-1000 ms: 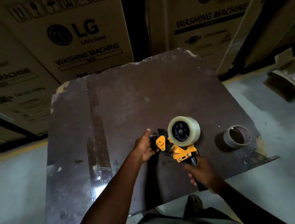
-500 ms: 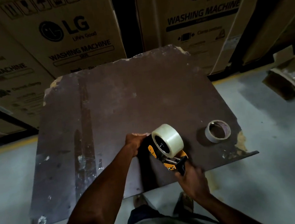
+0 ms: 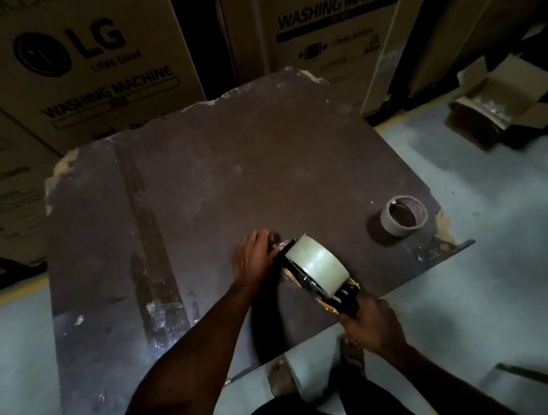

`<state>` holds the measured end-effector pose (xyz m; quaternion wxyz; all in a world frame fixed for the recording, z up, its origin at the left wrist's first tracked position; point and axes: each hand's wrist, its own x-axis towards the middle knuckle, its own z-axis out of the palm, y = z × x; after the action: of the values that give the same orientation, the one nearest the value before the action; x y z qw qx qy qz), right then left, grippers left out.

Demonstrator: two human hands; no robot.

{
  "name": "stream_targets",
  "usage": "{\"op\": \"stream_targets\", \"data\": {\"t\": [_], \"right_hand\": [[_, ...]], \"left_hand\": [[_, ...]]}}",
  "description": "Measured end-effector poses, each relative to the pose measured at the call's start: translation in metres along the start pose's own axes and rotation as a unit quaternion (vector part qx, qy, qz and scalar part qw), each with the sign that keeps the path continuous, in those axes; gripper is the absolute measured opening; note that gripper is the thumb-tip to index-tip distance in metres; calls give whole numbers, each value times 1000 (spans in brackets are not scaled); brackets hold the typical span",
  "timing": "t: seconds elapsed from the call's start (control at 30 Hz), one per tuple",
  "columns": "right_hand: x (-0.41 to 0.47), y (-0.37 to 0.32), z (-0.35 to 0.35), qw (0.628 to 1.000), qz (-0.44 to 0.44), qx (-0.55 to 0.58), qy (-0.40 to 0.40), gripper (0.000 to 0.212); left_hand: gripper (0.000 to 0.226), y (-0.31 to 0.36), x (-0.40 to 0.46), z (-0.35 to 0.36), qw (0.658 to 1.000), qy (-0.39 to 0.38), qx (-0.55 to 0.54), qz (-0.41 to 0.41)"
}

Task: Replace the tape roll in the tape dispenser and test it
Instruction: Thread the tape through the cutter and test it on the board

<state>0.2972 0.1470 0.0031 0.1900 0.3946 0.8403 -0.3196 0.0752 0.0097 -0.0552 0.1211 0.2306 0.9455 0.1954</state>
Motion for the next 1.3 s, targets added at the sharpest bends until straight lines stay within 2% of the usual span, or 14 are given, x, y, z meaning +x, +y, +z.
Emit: {"op": "stream_targets", "data": {"t": [0.07, 0.1, 0.27, 0.37, 0.43, 0.5, 0.6, 0.67, 0.77, 0.87, 0.9, 1.0, 1.17, 1.3], "right_hand": [[9, 2, 2, 1000, 0, 7, -14, 60], [16, 5, 5, 1000, -10, 15, -21, 63], [32, 16, 6, 996, -52, 40, -52, 59], [24, 8, -1, 993, -66, 71, -66, 48], [24, 8, -2, 989, -81, 104, -69, 45], [25, 8, -1, 987, -92, 109, -75, 43], [28, 10, -1, 986, -70, 110, -104, 19], [32, 13, 1, 983, -40, 121, -136, 28], [35, 17, 3, 980, -44, 115, -157, 24], [34, 14, 2, 983, -54, 119, -129, 13], [34, 13, 2, 985, -63, 113, -115, 15], [33, 18, 3, 989, -60, 91, -98, 40], [14, 38, -2, 991, -24, 80, -104, 42], [4, 62, 2, 993, -3, 70, -93, 57]], "left_hand": [[31, -3, 0, 2, 996, 8, 66, 61], [29, -3, 0, 2, 996, 3, 72, 62], [23, 0, 2, -1, 999, 22, -12, -37], [19, 6, -1, 0, 1000, 12, 5, -27], [27, 0, -6, 4, 998, -8, 67, 12], [47, -11, -16, 8, 985, -7, 144, 97], [55, -21, -33, 15, 949, -24, 199, 244], [58, -21, -36, 17, 935, -77, 197, 286], [84, -14, -31, 14, 927, -162, 203, 272], [102, -10, -30, 12, 922, -171, 207, 279], [104, -11, -29, 13, 922, -167, 207, 283], [113, -12, -30, 16, 921, -157, 226, 276], [127, -10, -33, 17, 929, -158, 228, 245], [131, -2, -36, 13, 928, -176, 240, 222]]}}
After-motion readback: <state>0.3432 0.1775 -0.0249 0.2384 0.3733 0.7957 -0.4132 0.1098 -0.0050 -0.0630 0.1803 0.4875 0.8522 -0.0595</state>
